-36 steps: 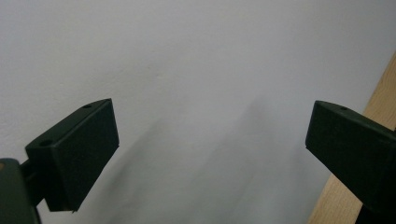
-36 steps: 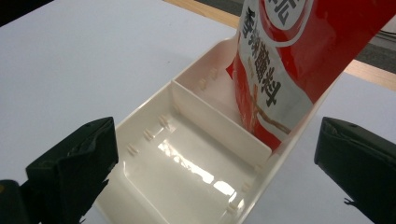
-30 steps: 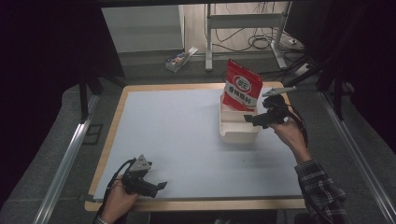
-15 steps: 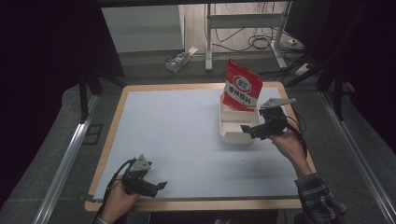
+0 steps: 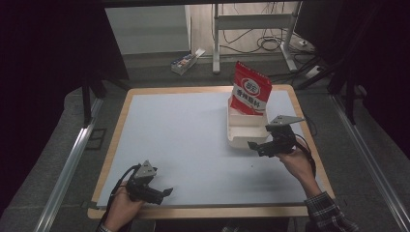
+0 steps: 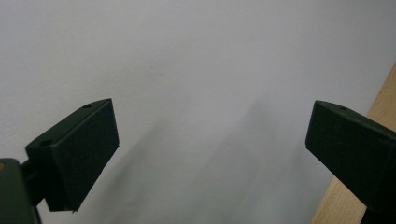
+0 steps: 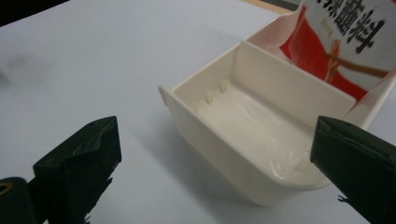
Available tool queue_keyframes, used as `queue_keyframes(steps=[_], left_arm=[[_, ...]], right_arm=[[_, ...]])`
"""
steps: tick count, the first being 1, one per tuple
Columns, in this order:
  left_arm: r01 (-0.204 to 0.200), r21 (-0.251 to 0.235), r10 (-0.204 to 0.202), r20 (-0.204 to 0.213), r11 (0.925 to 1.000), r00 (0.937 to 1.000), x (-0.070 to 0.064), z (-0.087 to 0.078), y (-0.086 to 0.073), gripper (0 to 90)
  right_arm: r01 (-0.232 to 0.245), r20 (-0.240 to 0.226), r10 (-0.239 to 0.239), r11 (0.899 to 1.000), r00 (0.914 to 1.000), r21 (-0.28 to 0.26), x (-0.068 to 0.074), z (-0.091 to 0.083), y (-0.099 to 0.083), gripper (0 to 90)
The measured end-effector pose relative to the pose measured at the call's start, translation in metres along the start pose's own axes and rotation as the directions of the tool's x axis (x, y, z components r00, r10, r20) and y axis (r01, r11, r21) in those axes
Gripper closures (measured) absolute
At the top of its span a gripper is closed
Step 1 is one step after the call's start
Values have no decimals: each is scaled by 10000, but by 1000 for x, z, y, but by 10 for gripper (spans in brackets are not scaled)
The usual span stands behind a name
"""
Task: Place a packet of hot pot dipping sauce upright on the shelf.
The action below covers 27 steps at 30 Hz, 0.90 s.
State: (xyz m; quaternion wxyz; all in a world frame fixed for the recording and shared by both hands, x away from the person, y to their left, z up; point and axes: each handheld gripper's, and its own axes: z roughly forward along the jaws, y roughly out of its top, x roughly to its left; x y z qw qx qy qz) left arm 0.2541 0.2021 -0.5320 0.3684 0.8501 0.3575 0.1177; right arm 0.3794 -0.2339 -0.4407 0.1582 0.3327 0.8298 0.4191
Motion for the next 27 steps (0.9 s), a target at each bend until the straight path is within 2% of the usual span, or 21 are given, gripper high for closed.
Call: queue_keyframes(steps=[6,13,27], left_arm=[[45,-44,-45,16,10000,10000,0,0,0,27],[36,-46,-36,11,10000,10000,0,0,0,27],[-2,-16,2,-19,10000,10000,0,0,0,29]], right_arm=[[-97,-230,99,9999,9997,83,7,-1,-11,27],[96,-129,-94,9998,9999,162,17,-3,-24,22],[196,-68,-196,9998,9998,6,32,-21,-40,12]])
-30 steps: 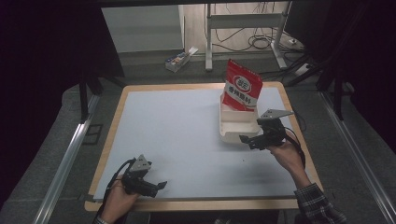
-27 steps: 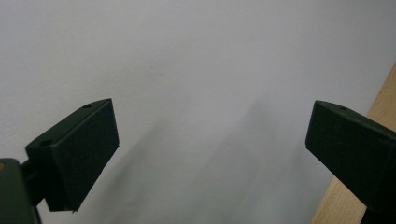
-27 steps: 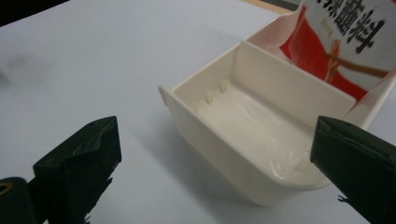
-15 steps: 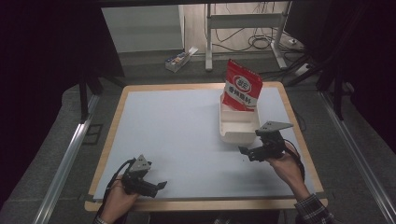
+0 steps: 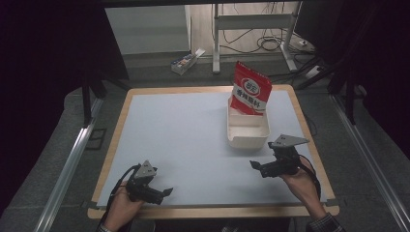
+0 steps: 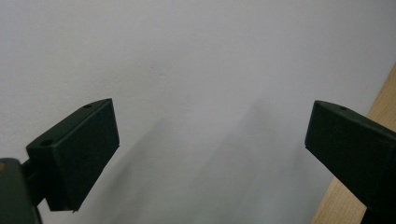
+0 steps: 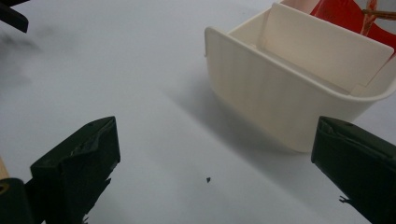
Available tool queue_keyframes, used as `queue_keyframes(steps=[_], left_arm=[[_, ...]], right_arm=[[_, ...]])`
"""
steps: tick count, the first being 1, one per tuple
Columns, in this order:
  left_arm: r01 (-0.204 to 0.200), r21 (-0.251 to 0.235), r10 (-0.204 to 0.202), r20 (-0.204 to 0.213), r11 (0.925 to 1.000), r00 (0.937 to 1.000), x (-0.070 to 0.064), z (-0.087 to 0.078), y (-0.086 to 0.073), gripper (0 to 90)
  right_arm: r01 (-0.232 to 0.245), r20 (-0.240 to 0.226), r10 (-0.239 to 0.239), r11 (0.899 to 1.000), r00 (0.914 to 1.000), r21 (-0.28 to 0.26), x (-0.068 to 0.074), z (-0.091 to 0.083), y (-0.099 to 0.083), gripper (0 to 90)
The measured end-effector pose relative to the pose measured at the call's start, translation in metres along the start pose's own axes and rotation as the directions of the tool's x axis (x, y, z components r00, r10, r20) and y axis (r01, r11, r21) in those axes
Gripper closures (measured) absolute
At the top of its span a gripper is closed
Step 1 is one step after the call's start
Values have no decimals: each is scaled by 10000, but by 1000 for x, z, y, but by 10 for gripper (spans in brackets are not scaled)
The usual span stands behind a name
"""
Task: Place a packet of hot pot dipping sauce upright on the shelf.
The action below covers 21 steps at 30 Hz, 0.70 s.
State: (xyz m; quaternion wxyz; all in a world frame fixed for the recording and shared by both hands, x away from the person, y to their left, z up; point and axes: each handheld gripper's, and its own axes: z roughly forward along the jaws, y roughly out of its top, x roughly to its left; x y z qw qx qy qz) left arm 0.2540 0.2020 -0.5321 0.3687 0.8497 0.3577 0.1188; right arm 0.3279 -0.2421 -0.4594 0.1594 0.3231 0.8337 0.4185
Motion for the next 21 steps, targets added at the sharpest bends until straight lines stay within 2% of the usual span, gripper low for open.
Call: queue_keyframes(steps=[8,15,21], left_arm=[[-14,0,14,-2,10000,10000,0,0,0,29],[-25,11,25,0,10000,10000,0,0,0,29],[-41,12,41,-3,10000,10000,0,0,0,29]], right_arm=[[15,137,-14,10000,9999,-37,4,-9,-8,12],[-229,248,231,9997,9994,-95,4,-17,-20,12],[-244,342,249,9996,9991,-131,4,-22,-31,11]])
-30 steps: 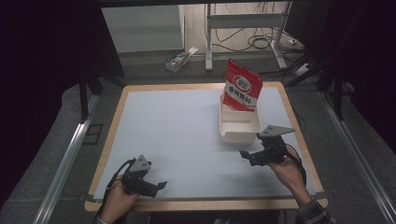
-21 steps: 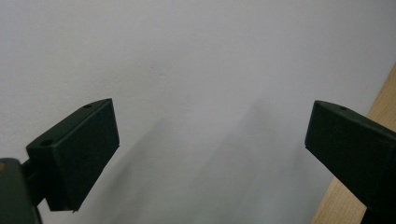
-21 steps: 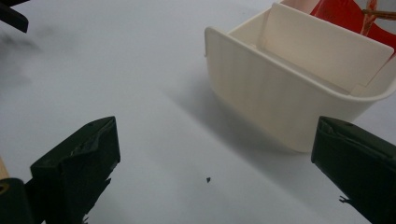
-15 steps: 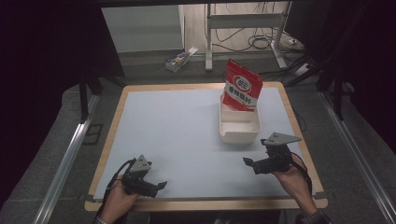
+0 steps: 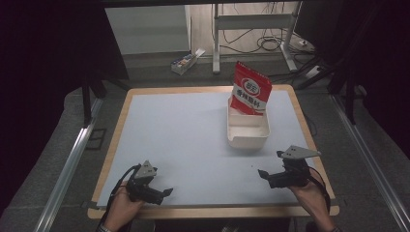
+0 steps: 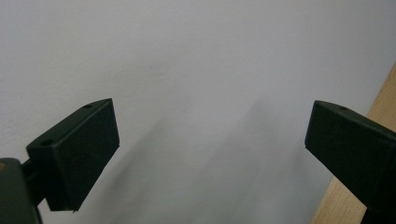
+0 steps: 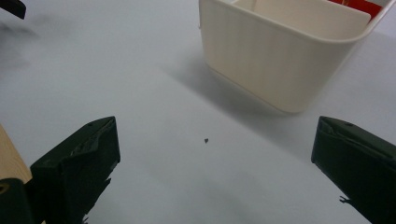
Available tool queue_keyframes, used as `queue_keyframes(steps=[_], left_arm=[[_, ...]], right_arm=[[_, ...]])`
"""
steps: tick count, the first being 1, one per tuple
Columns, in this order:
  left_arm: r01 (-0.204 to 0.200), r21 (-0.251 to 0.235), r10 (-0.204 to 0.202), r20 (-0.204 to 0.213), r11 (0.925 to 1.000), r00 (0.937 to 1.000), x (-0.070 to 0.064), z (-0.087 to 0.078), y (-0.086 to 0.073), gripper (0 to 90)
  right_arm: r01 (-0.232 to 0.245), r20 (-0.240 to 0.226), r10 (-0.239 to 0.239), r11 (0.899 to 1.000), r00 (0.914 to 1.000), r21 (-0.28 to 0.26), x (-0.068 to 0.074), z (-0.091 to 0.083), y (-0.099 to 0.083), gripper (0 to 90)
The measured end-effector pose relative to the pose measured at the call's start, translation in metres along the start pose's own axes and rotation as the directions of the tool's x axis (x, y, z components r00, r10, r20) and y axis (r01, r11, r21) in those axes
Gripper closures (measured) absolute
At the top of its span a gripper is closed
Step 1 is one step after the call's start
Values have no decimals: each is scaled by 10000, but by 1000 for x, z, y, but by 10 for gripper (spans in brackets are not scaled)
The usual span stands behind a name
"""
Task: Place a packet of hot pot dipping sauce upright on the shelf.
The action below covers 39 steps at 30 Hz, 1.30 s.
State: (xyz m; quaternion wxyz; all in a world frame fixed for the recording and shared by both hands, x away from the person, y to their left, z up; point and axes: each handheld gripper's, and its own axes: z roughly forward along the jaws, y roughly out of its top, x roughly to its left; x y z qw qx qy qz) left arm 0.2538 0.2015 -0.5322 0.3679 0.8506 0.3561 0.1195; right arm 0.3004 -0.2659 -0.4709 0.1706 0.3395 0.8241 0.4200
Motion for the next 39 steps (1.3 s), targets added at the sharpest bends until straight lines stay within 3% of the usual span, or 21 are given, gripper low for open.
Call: queue_keyframes(steps=[7,15,21,35,39], left_arm=[[-2,11,2,1,10000,10000,0,0,0,29],[-70,16,70,10,10000,10000,-1,0,0,29],[-98,17,98,15,10000,10000,-1,0,0,29],[-155,30,155,20,9999,9999,-2,0,0,29],[-183,41,182,16,9998,9998,-2,1,0,29]], right_arm=[[-98,246,98,10000,9996,13,1,-7,-14,8],[-646,347,639,9977,9974,186,1,-11,-31,11],[-810,208,806,9964,9965,233,4,-15,-40,10],[-1065,250,1045,9892,9942,1011,2,-19,-60,6],[-1245,285,1222,9872,9921,997,1,-20,-60,6]])
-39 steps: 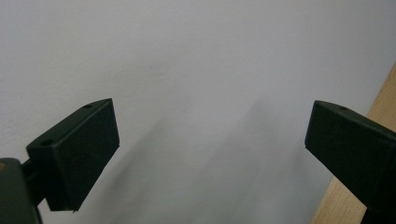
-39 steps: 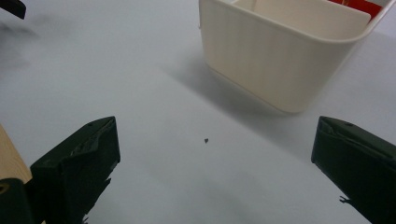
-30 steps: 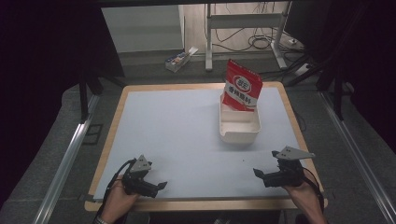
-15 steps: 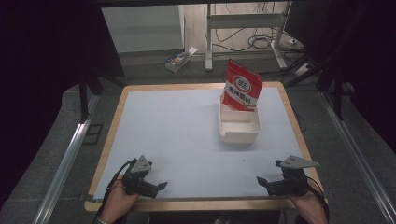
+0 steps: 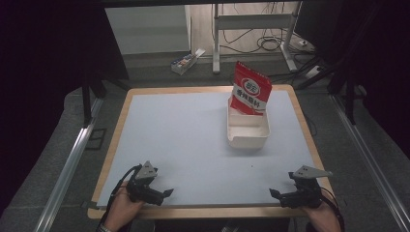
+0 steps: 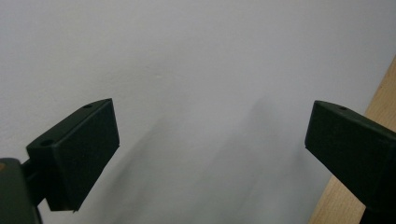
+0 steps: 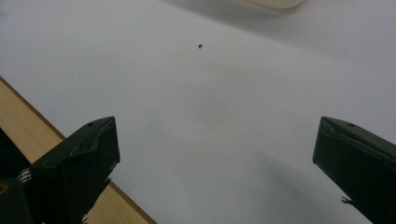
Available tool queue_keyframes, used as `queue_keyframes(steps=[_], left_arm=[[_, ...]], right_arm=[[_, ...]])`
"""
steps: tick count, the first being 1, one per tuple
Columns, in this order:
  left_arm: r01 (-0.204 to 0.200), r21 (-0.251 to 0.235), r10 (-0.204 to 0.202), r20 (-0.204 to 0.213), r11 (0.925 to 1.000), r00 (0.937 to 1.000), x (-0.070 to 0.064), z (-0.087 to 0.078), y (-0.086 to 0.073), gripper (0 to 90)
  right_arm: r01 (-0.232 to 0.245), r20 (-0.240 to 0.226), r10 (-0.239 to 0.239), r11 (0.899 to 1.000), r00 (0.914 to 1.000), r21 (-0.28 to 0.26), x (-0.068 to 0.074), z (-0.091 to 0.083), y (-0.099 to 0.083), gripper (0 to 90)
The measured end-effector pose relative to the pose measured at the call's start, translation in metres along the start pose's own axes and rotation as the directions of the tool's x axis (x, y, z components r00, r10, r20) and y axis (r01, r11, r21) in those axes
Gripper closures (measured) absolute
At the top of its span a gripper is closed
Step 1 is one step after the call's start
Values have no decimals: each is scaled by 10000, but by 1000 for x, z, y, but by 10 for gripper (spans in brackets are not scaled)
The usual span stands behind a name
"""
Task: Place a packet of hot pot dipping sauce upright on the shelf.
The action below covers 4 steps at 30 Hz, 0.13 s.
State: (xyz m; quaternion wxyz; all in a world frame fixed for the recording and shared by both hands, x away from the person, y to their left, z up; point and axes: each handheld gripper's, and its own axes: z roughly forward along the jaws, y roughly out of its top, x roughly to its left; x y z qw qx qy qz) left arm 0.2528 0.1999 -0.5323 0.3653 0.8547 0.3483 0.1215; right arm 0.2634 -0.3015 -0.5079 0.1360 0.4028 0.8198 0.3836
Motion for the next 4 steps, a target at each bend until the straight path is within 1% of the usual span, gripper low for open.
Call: queue_keyframes(steps=[1,4], left_arm=[[3,10,-3,-5,10000,10000,0,0,0,29],[-3,3,3,-5,10000,10000,0,0,0,29]], right_arm=[[-58,-7,58,10000,10000,-11,0,0,0,6],[-35,-14,35,10000,10000,0,0,0,0,6]])
